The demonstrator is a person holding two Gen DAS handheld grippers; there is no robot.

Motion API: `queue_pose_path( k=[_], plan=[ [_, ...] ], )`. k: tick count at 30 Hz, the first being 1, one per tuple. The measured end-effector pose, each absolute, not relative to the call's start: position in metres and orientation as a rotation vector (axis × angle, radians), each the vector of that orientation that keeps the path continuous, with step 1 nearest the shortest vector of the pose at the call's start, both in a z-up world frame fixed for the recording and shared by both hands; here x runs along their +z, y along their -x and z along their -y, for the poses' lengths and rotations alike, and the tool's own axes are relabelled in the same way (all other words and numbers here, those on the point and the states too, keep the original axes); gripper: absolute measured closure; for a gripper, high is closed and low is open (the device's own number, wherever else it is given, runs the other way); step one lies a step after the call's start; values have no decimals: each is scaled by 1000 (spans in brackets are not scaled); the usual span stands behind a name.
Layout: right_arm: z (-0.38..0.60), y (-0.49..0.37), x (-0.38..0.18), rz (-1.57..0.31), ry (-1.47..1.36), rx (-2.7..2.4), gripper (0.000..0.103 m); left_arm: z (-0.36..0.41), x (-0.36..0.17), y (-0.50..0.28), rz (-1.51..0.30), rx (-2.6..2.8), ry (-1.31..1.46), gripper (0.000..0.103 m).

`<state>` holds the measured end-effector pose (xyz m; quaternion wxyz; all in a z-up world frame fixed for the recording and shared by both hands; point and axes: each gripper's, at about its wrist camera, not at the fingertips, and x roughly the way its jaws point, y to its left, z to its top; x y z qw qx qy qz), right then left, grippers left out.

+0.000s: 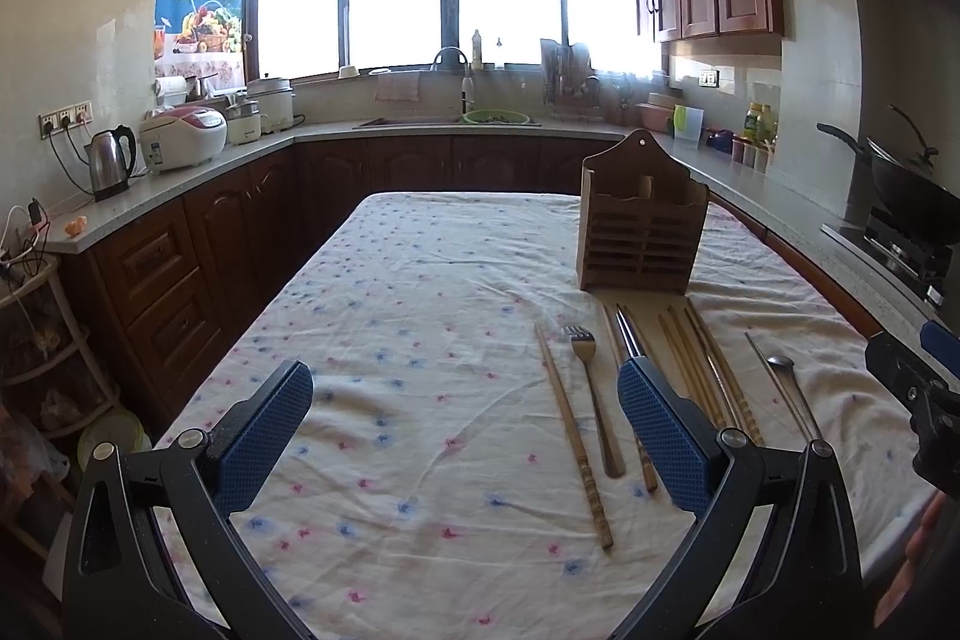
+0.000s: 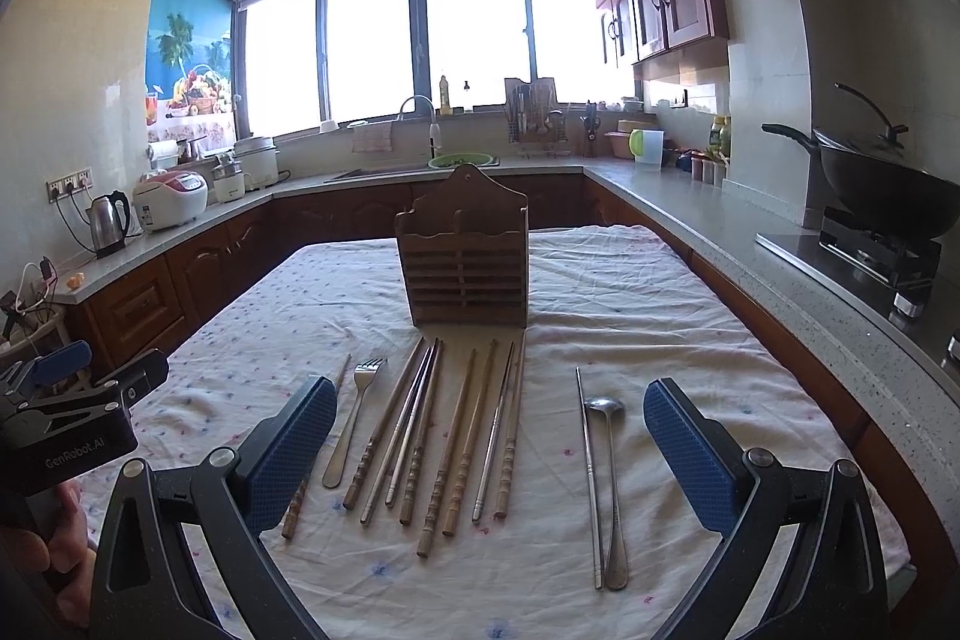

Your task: Organize utensils

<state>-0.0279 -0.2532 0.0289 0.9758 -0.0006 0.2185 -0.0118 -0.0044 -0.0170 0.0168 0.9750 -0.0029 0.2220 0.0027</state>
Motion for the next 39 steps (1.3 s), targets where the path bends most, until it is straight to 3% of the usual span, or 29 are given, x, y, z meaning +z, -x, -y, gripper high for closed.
queue_pose_path(
  k=[15,27,30,32,36,39],
  plan=[
    [257,19,25,-430,34,-23,0,16,11,-11,-499,-18,45,0],
    [289,-15,13,-548,-50,-10,1,33,-8,-71,-700,-142,70,1],
    [306,-33,3,-622,-95,-26,4,50,-12,-90,-735,-176,15,12],
    [318,-45,-5,-669,-122,-43,9,59,-14,-103,-762,-205,2,24],
    [341,-66,-24,-772,-170,-65,33,73,-23,-131,-834,-263,-2,41],
    [352,-79,-39,-843,-197,-63,44,82,-32,-150,-883,-283,-13,49]
  ],
)
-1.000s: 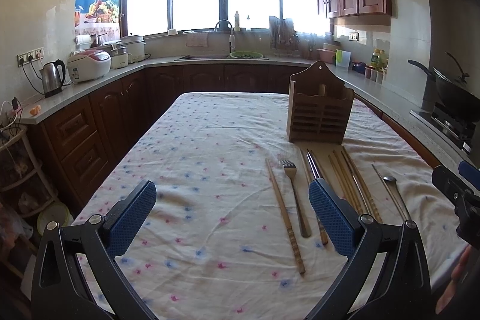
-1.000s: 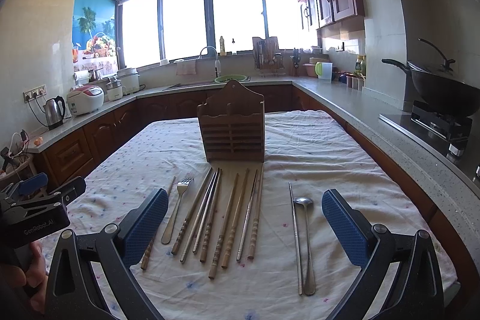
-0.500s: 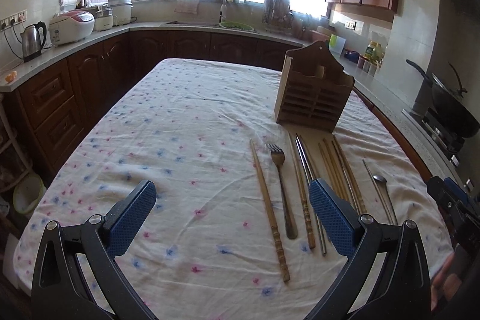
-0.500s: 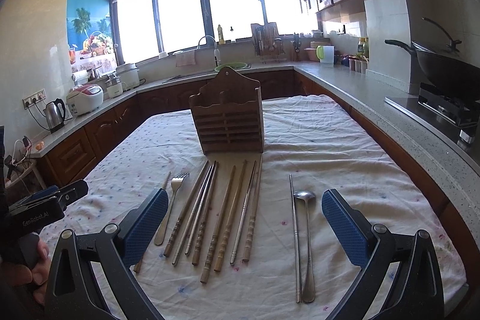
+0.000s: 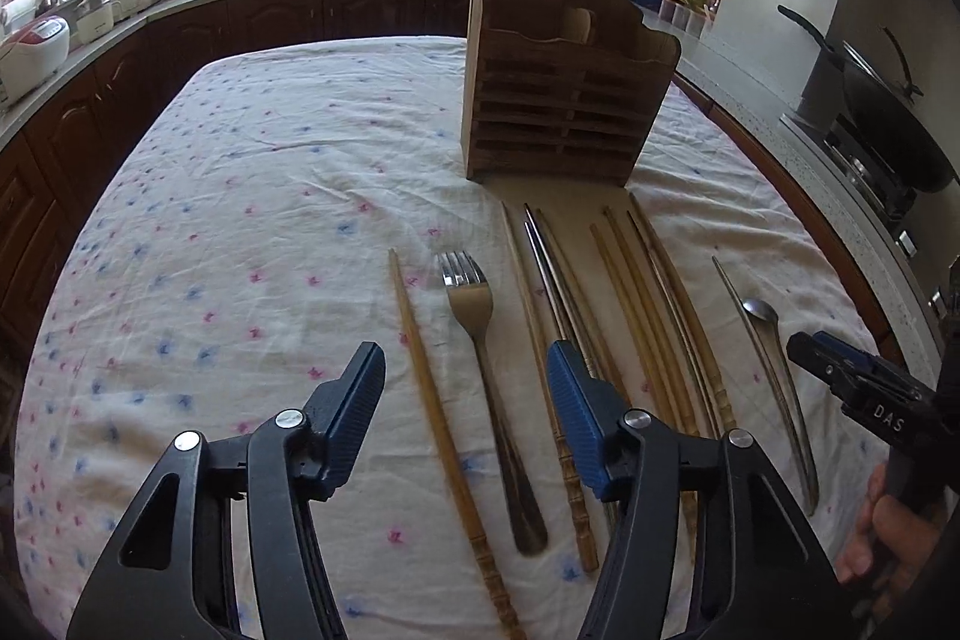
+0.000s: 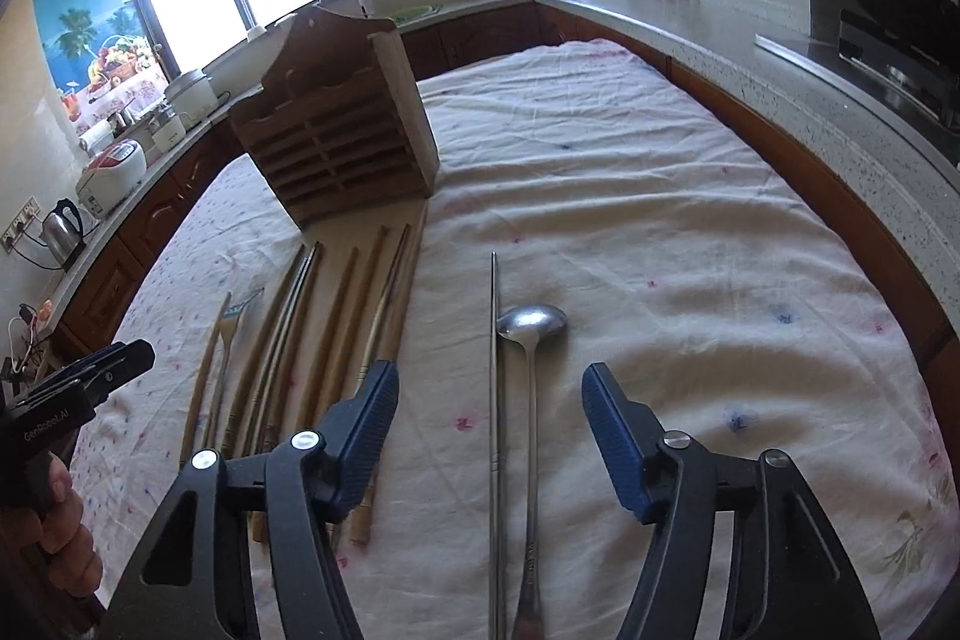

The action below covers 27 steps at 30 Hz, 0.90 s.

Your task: Organize utensils

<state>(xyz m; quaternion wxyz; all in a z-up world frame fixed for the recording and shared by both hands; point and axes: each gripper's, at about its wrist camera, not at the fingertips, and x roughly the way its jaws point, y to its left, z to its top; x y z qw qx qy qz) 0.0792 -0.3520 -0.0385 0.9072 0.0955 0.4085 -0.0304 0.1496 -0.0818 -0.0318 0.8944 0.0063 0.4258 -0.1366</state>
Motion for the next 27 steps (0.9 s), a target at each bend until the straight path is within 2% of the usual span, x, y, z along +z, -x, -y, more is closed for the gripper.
queue_pose_path(
  k=[6,9,14,16,17,18,27],
  plan=[
    [360,-97,-57,-919,-215,-45,64,96,-52,-177,-958,-286,-51,66],
    [365,-104,-63,-925,-231,-37,73,101,-60,-187,-985,-285,-63,69],
    [366,-113,-62,-926,-224,-25,78,104,-72,-198,-1016,-287,-65,77],
    [364,-115,-62,-930,-215,-20,86,106,-73,-200,-1010,-284,-76,83],
    [363,-116,-62,-933,-213,-19,95,106,-73,-200,-1009,-287,-74,85],
    [362,-116,-63,-931,-212,-20,98,106,-73,-201,-1011,-293,-66,85],
    [357,-100,-32,-835,-242,17,98,88,-45,-183,-940,-351,39,85]
  ],
)
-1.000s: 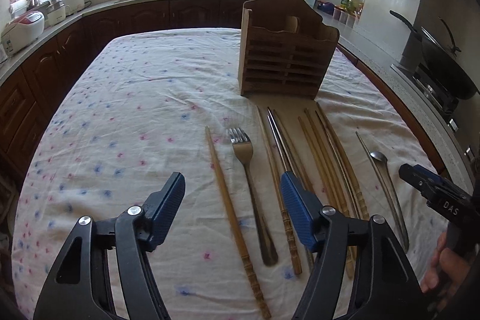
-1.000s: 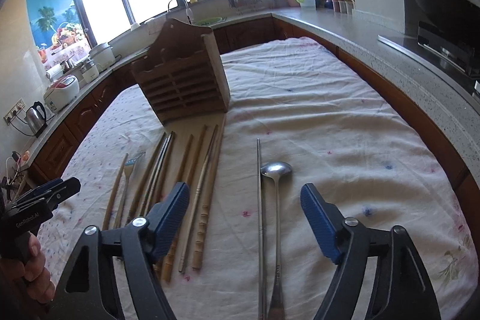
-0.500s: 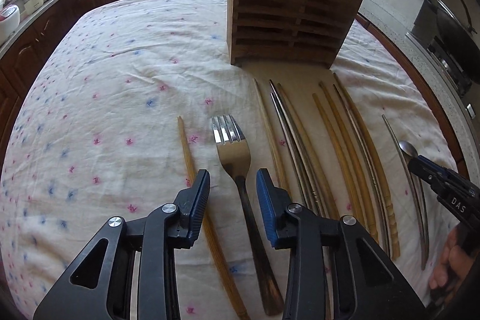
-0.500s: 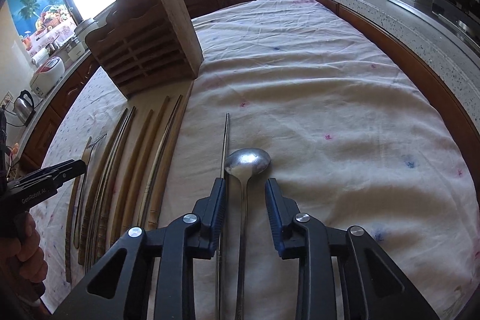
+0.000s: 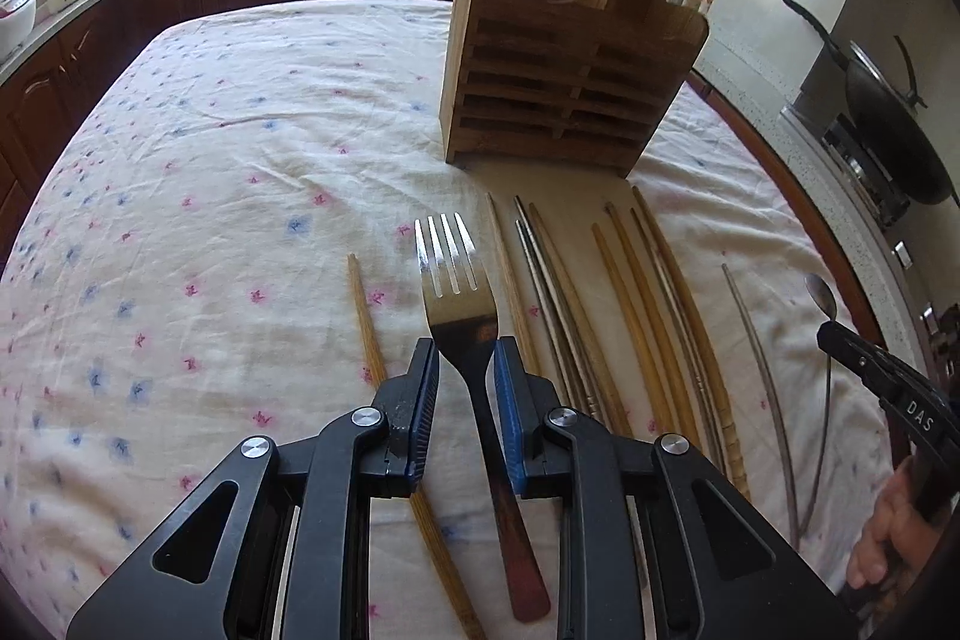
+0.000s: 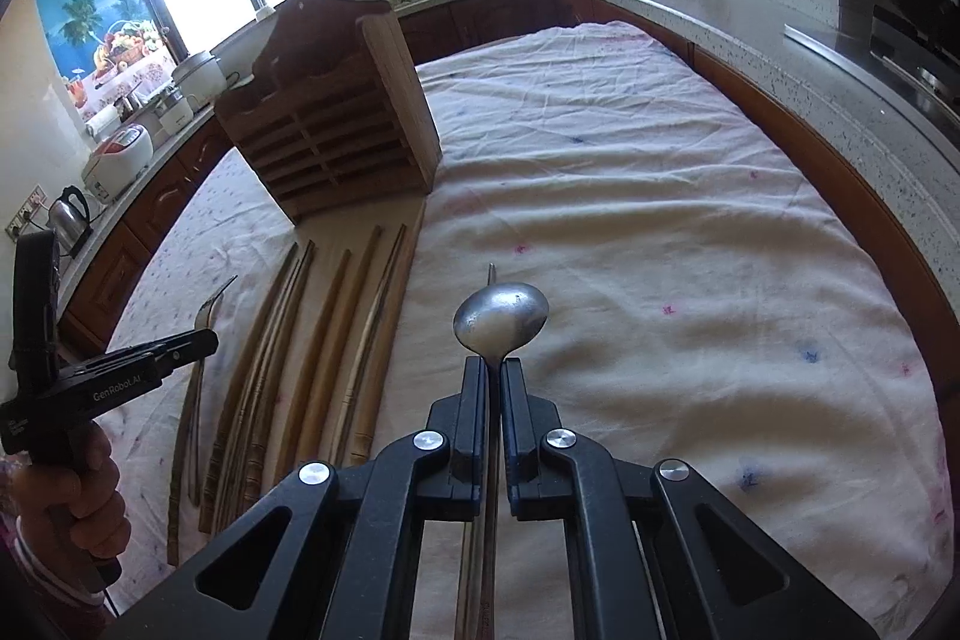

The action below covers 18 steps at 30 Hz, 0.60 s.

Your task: Organize utensils

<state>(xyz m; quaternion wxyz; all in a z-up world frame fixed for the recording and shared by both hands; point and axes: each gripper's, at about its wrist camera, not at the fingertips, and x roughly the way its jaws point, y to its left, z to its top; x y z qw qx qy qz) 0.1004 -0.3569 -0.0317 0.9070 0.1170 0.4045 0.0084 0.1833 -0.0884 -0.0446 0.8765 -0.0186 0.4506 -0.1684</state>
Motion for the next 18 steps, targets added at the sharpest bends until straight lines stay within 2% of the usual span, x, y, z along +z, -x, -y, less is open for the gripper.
queue_pose_path(
  k=[10,11,18],
  plan=[
    [347,-91,30,-699,-259,82,101,72,16,-152,-792,-393,90,86],
    [346,-91,36,-686,-259,90,101,70,20,-151,-781,-393,94,101],
    [340,-99,63,-620,-253,121,101,68,44,-152,-709,-397,83,103]
  ],
)
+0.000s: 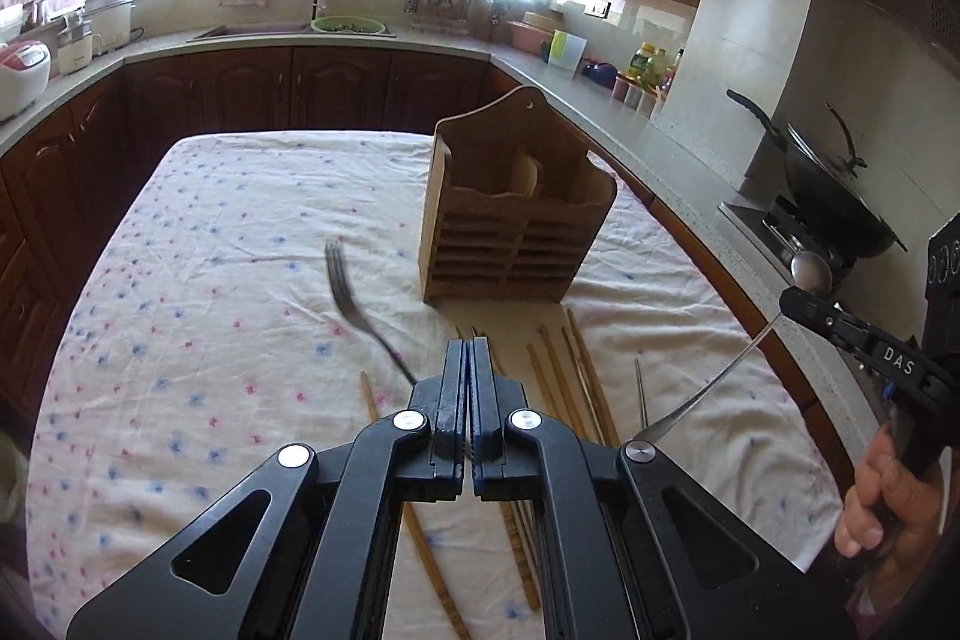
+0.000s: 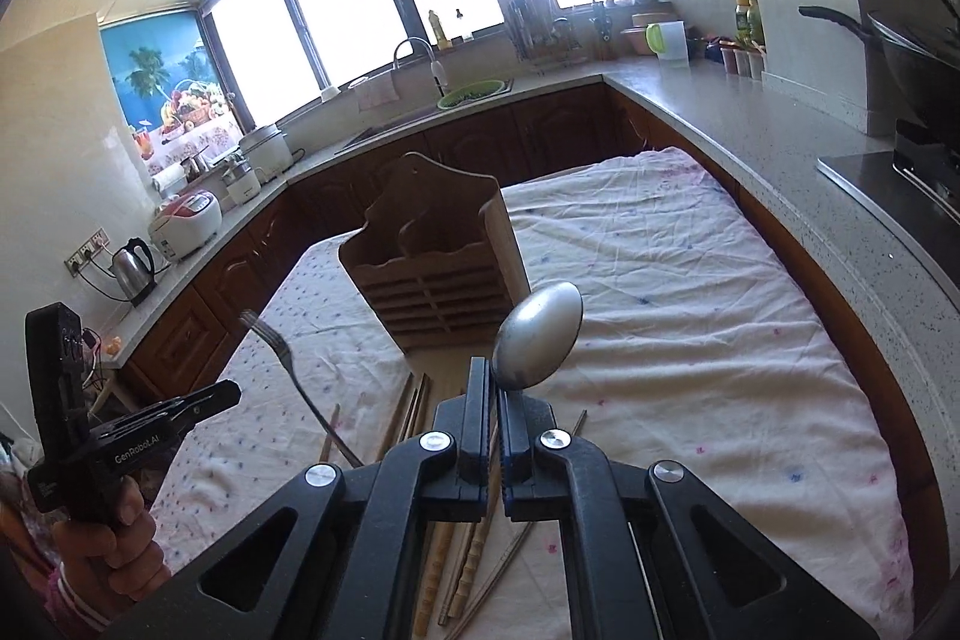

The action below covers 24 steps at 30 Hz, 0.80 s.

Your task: Organize utensils

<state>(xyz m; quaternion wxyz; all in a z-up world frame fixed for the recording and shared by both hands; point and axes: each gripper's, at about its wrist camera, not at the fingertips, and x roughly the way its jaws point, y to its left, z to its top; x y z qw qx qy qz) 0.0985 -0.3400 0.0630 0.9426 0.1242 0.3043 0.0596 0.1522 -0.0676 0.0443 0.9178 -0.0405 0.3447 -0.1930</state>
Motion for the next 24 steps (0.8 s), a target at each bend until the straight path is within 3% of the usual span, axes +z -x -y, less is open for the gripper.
queue_pose_path(
  k=[13,15,17,18,24],
  plan=[
    [335,-107,71,-584,-276,169,101,11,-5,-203,-854,-206,148,101],
    [336,-108,71,-581,-282,176,101,5,-18,-216,-896,-188,159,94],
    [335,-108,71,-579,-290,183,101,0,-30,-229,-921,-155,157,64],
    [334,-108,70,-579,-293,188,101,-2,-36,-235,-924,-138,157,60],
    [331,-111,71,-577,-293,206,101,-9,-59,-277,-936,-128,165,60]
  ],
)
